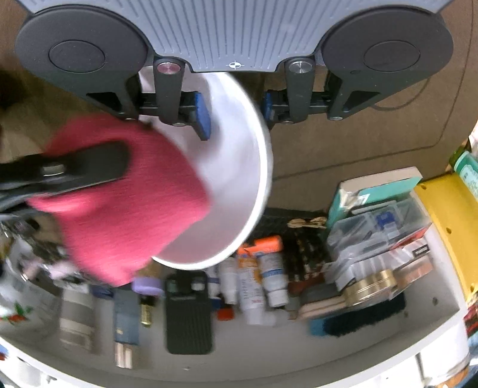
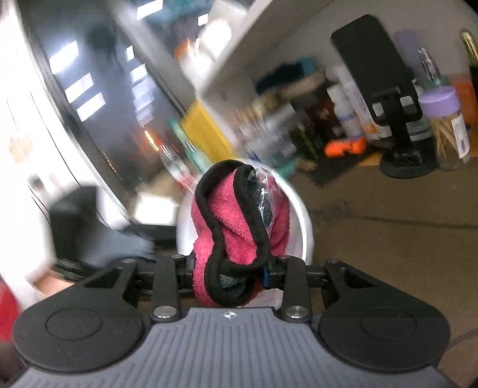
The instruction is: Clean bowl
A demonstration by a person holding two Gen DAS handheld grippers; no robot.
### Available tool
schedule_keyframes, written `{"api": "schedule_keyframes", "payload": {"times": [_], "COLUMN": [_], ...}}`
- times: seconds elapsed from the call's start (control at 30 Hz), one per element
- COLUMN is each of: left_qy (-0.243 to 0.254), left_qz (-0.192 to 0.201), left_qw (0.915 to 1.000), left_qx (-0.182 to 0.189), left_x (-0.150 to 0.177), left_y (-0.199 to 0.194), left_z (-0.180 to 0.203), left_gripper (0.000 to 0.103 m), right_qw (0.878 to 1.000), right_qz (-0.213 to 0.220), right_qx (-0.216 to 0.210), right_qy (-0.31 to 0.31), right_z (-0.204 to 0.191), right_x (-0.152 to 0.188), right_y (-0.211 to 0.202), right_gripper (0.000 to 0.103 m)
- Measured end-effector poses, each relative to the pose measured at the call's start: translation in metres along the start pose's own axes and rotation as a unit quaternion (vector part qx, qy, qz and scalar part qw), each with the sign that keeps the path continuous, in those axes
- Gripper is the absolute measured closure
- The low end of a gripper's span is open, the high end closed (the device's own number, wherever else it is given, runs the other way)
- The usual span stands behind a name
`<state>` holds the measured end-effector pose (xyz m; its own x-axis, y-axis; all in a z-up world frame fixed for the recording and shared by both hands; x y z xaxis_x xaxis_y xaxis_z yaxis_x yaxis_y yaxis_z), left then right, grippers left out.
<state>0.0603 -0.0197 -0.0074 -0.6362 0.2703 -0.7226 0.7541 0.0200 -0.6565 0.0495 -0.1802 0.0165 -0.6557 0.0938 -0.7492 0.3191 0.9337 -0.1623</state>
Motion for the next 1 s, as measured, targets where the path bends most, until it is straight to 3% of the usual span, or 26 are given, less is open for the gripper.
{"api": "schedule_keyframes", "payload": {"times": [0.23, 0.33, 0.43, 0.5, 0.57, 0.73, 0.77, 0.8, 0.87, 0.93, 1.0], "left_qy": [0.008, 0.023, 0.063, 0.136, 0.267, 0.491, 0.512, 0.525, 0.538, 0.541, 0.531], "left_qz": [-0.005, 0.014, 0.074, 0.136, 0.188, 0.182, 0.178, 0.172, 0.150, 0.127, 0.076], "left_qw": [0.9978, 0.9974, 0.9934, 0.9795, 0.9439, 0.8506, 0.8389, 0.8322, 0.8289, 0.8311, 0.8438], "left_qx": [-0.065, -0.067, -0.060, -0.057, -0.050, -0.043, -0.045, -0.045, -0.033, -0.030, -0.028], "left_x": [-0.035, -0.039, -0.038, -0.024, 0.004, 0.055, 0.059, 0.060, 0.053, 0.043, 0.028], "left_y": [0.021, 0.007, -0.033, -0.065, -0.088, -0.080, -0.073, -0.067, -0.052, -0.040, -0.022], "left_z": [-0.020, -0.025, -0.022, -0.006, 0.021, 0.068, 0.072, 0.075, 0.075, 0.074, 0.070], "left_gripper": [0.064, 0.063, 0.046, 0.021, 0.012, 0.005, 0.005, 0.005, 0.010, 0.030, 0.063], "right_qw": [0.997, 0.995, 0.995, 0.994, 0.994, 0.994, 0.994, 0.994, 0.994, 0.993, 0.993], "right_qz": [0.070, 0.094, 0.101, 0.099, 0.094, 0.085, 0.083, 0.082, 0.081, 0.082, 0.080], "right_qx": [0.015, 0.018, 0.023, 0.036, 0.046, 0.061, 0.064, 0.070, 0.072, 0.074, 0.076], "right_qy": [0.003, 0.000, -0.001, 0.005, 0.016, 0.031, 0.030, 0.026, 0.026, 0.030, 0.033], "right_z": [0.009, 0.012, 0.012, 0.019, 0.026, 0.041, 0.042, 0.043, 0.044, 0.046, 0.049], "right_x": [-0.024, -0.033, -0.034, -0.032, -0.029, -0.021, -0.020, -0.019, -0.018, -0.017, -0.016], "right_y": [-0.038, -0.054, -0.061, -0.060, -0.057, -0.050, -0.050, -0.051, -0.052, -0.053, -0.051], "right_gripper": [0.068, 0.068, 0.067, 0.067, 0.067, 0.067, 0.067, 0.067, 0.067, 0.066, 0.065]}}
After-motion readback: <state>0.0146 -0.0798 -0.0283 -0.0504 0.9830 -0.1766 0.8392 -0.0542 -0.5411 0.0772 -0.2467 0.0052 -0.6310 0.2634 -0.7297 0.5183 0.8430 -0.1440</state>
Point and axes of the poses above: each gripper's, at about its wrist camera, not at the fingertips, and y roughly the way its jaws point, z to its right, x to its underside, the point moved 5 cm from there along y, roughly the way its jaws point, and after that the axes turned 8 degrees about -x, right-handed, at the moved point
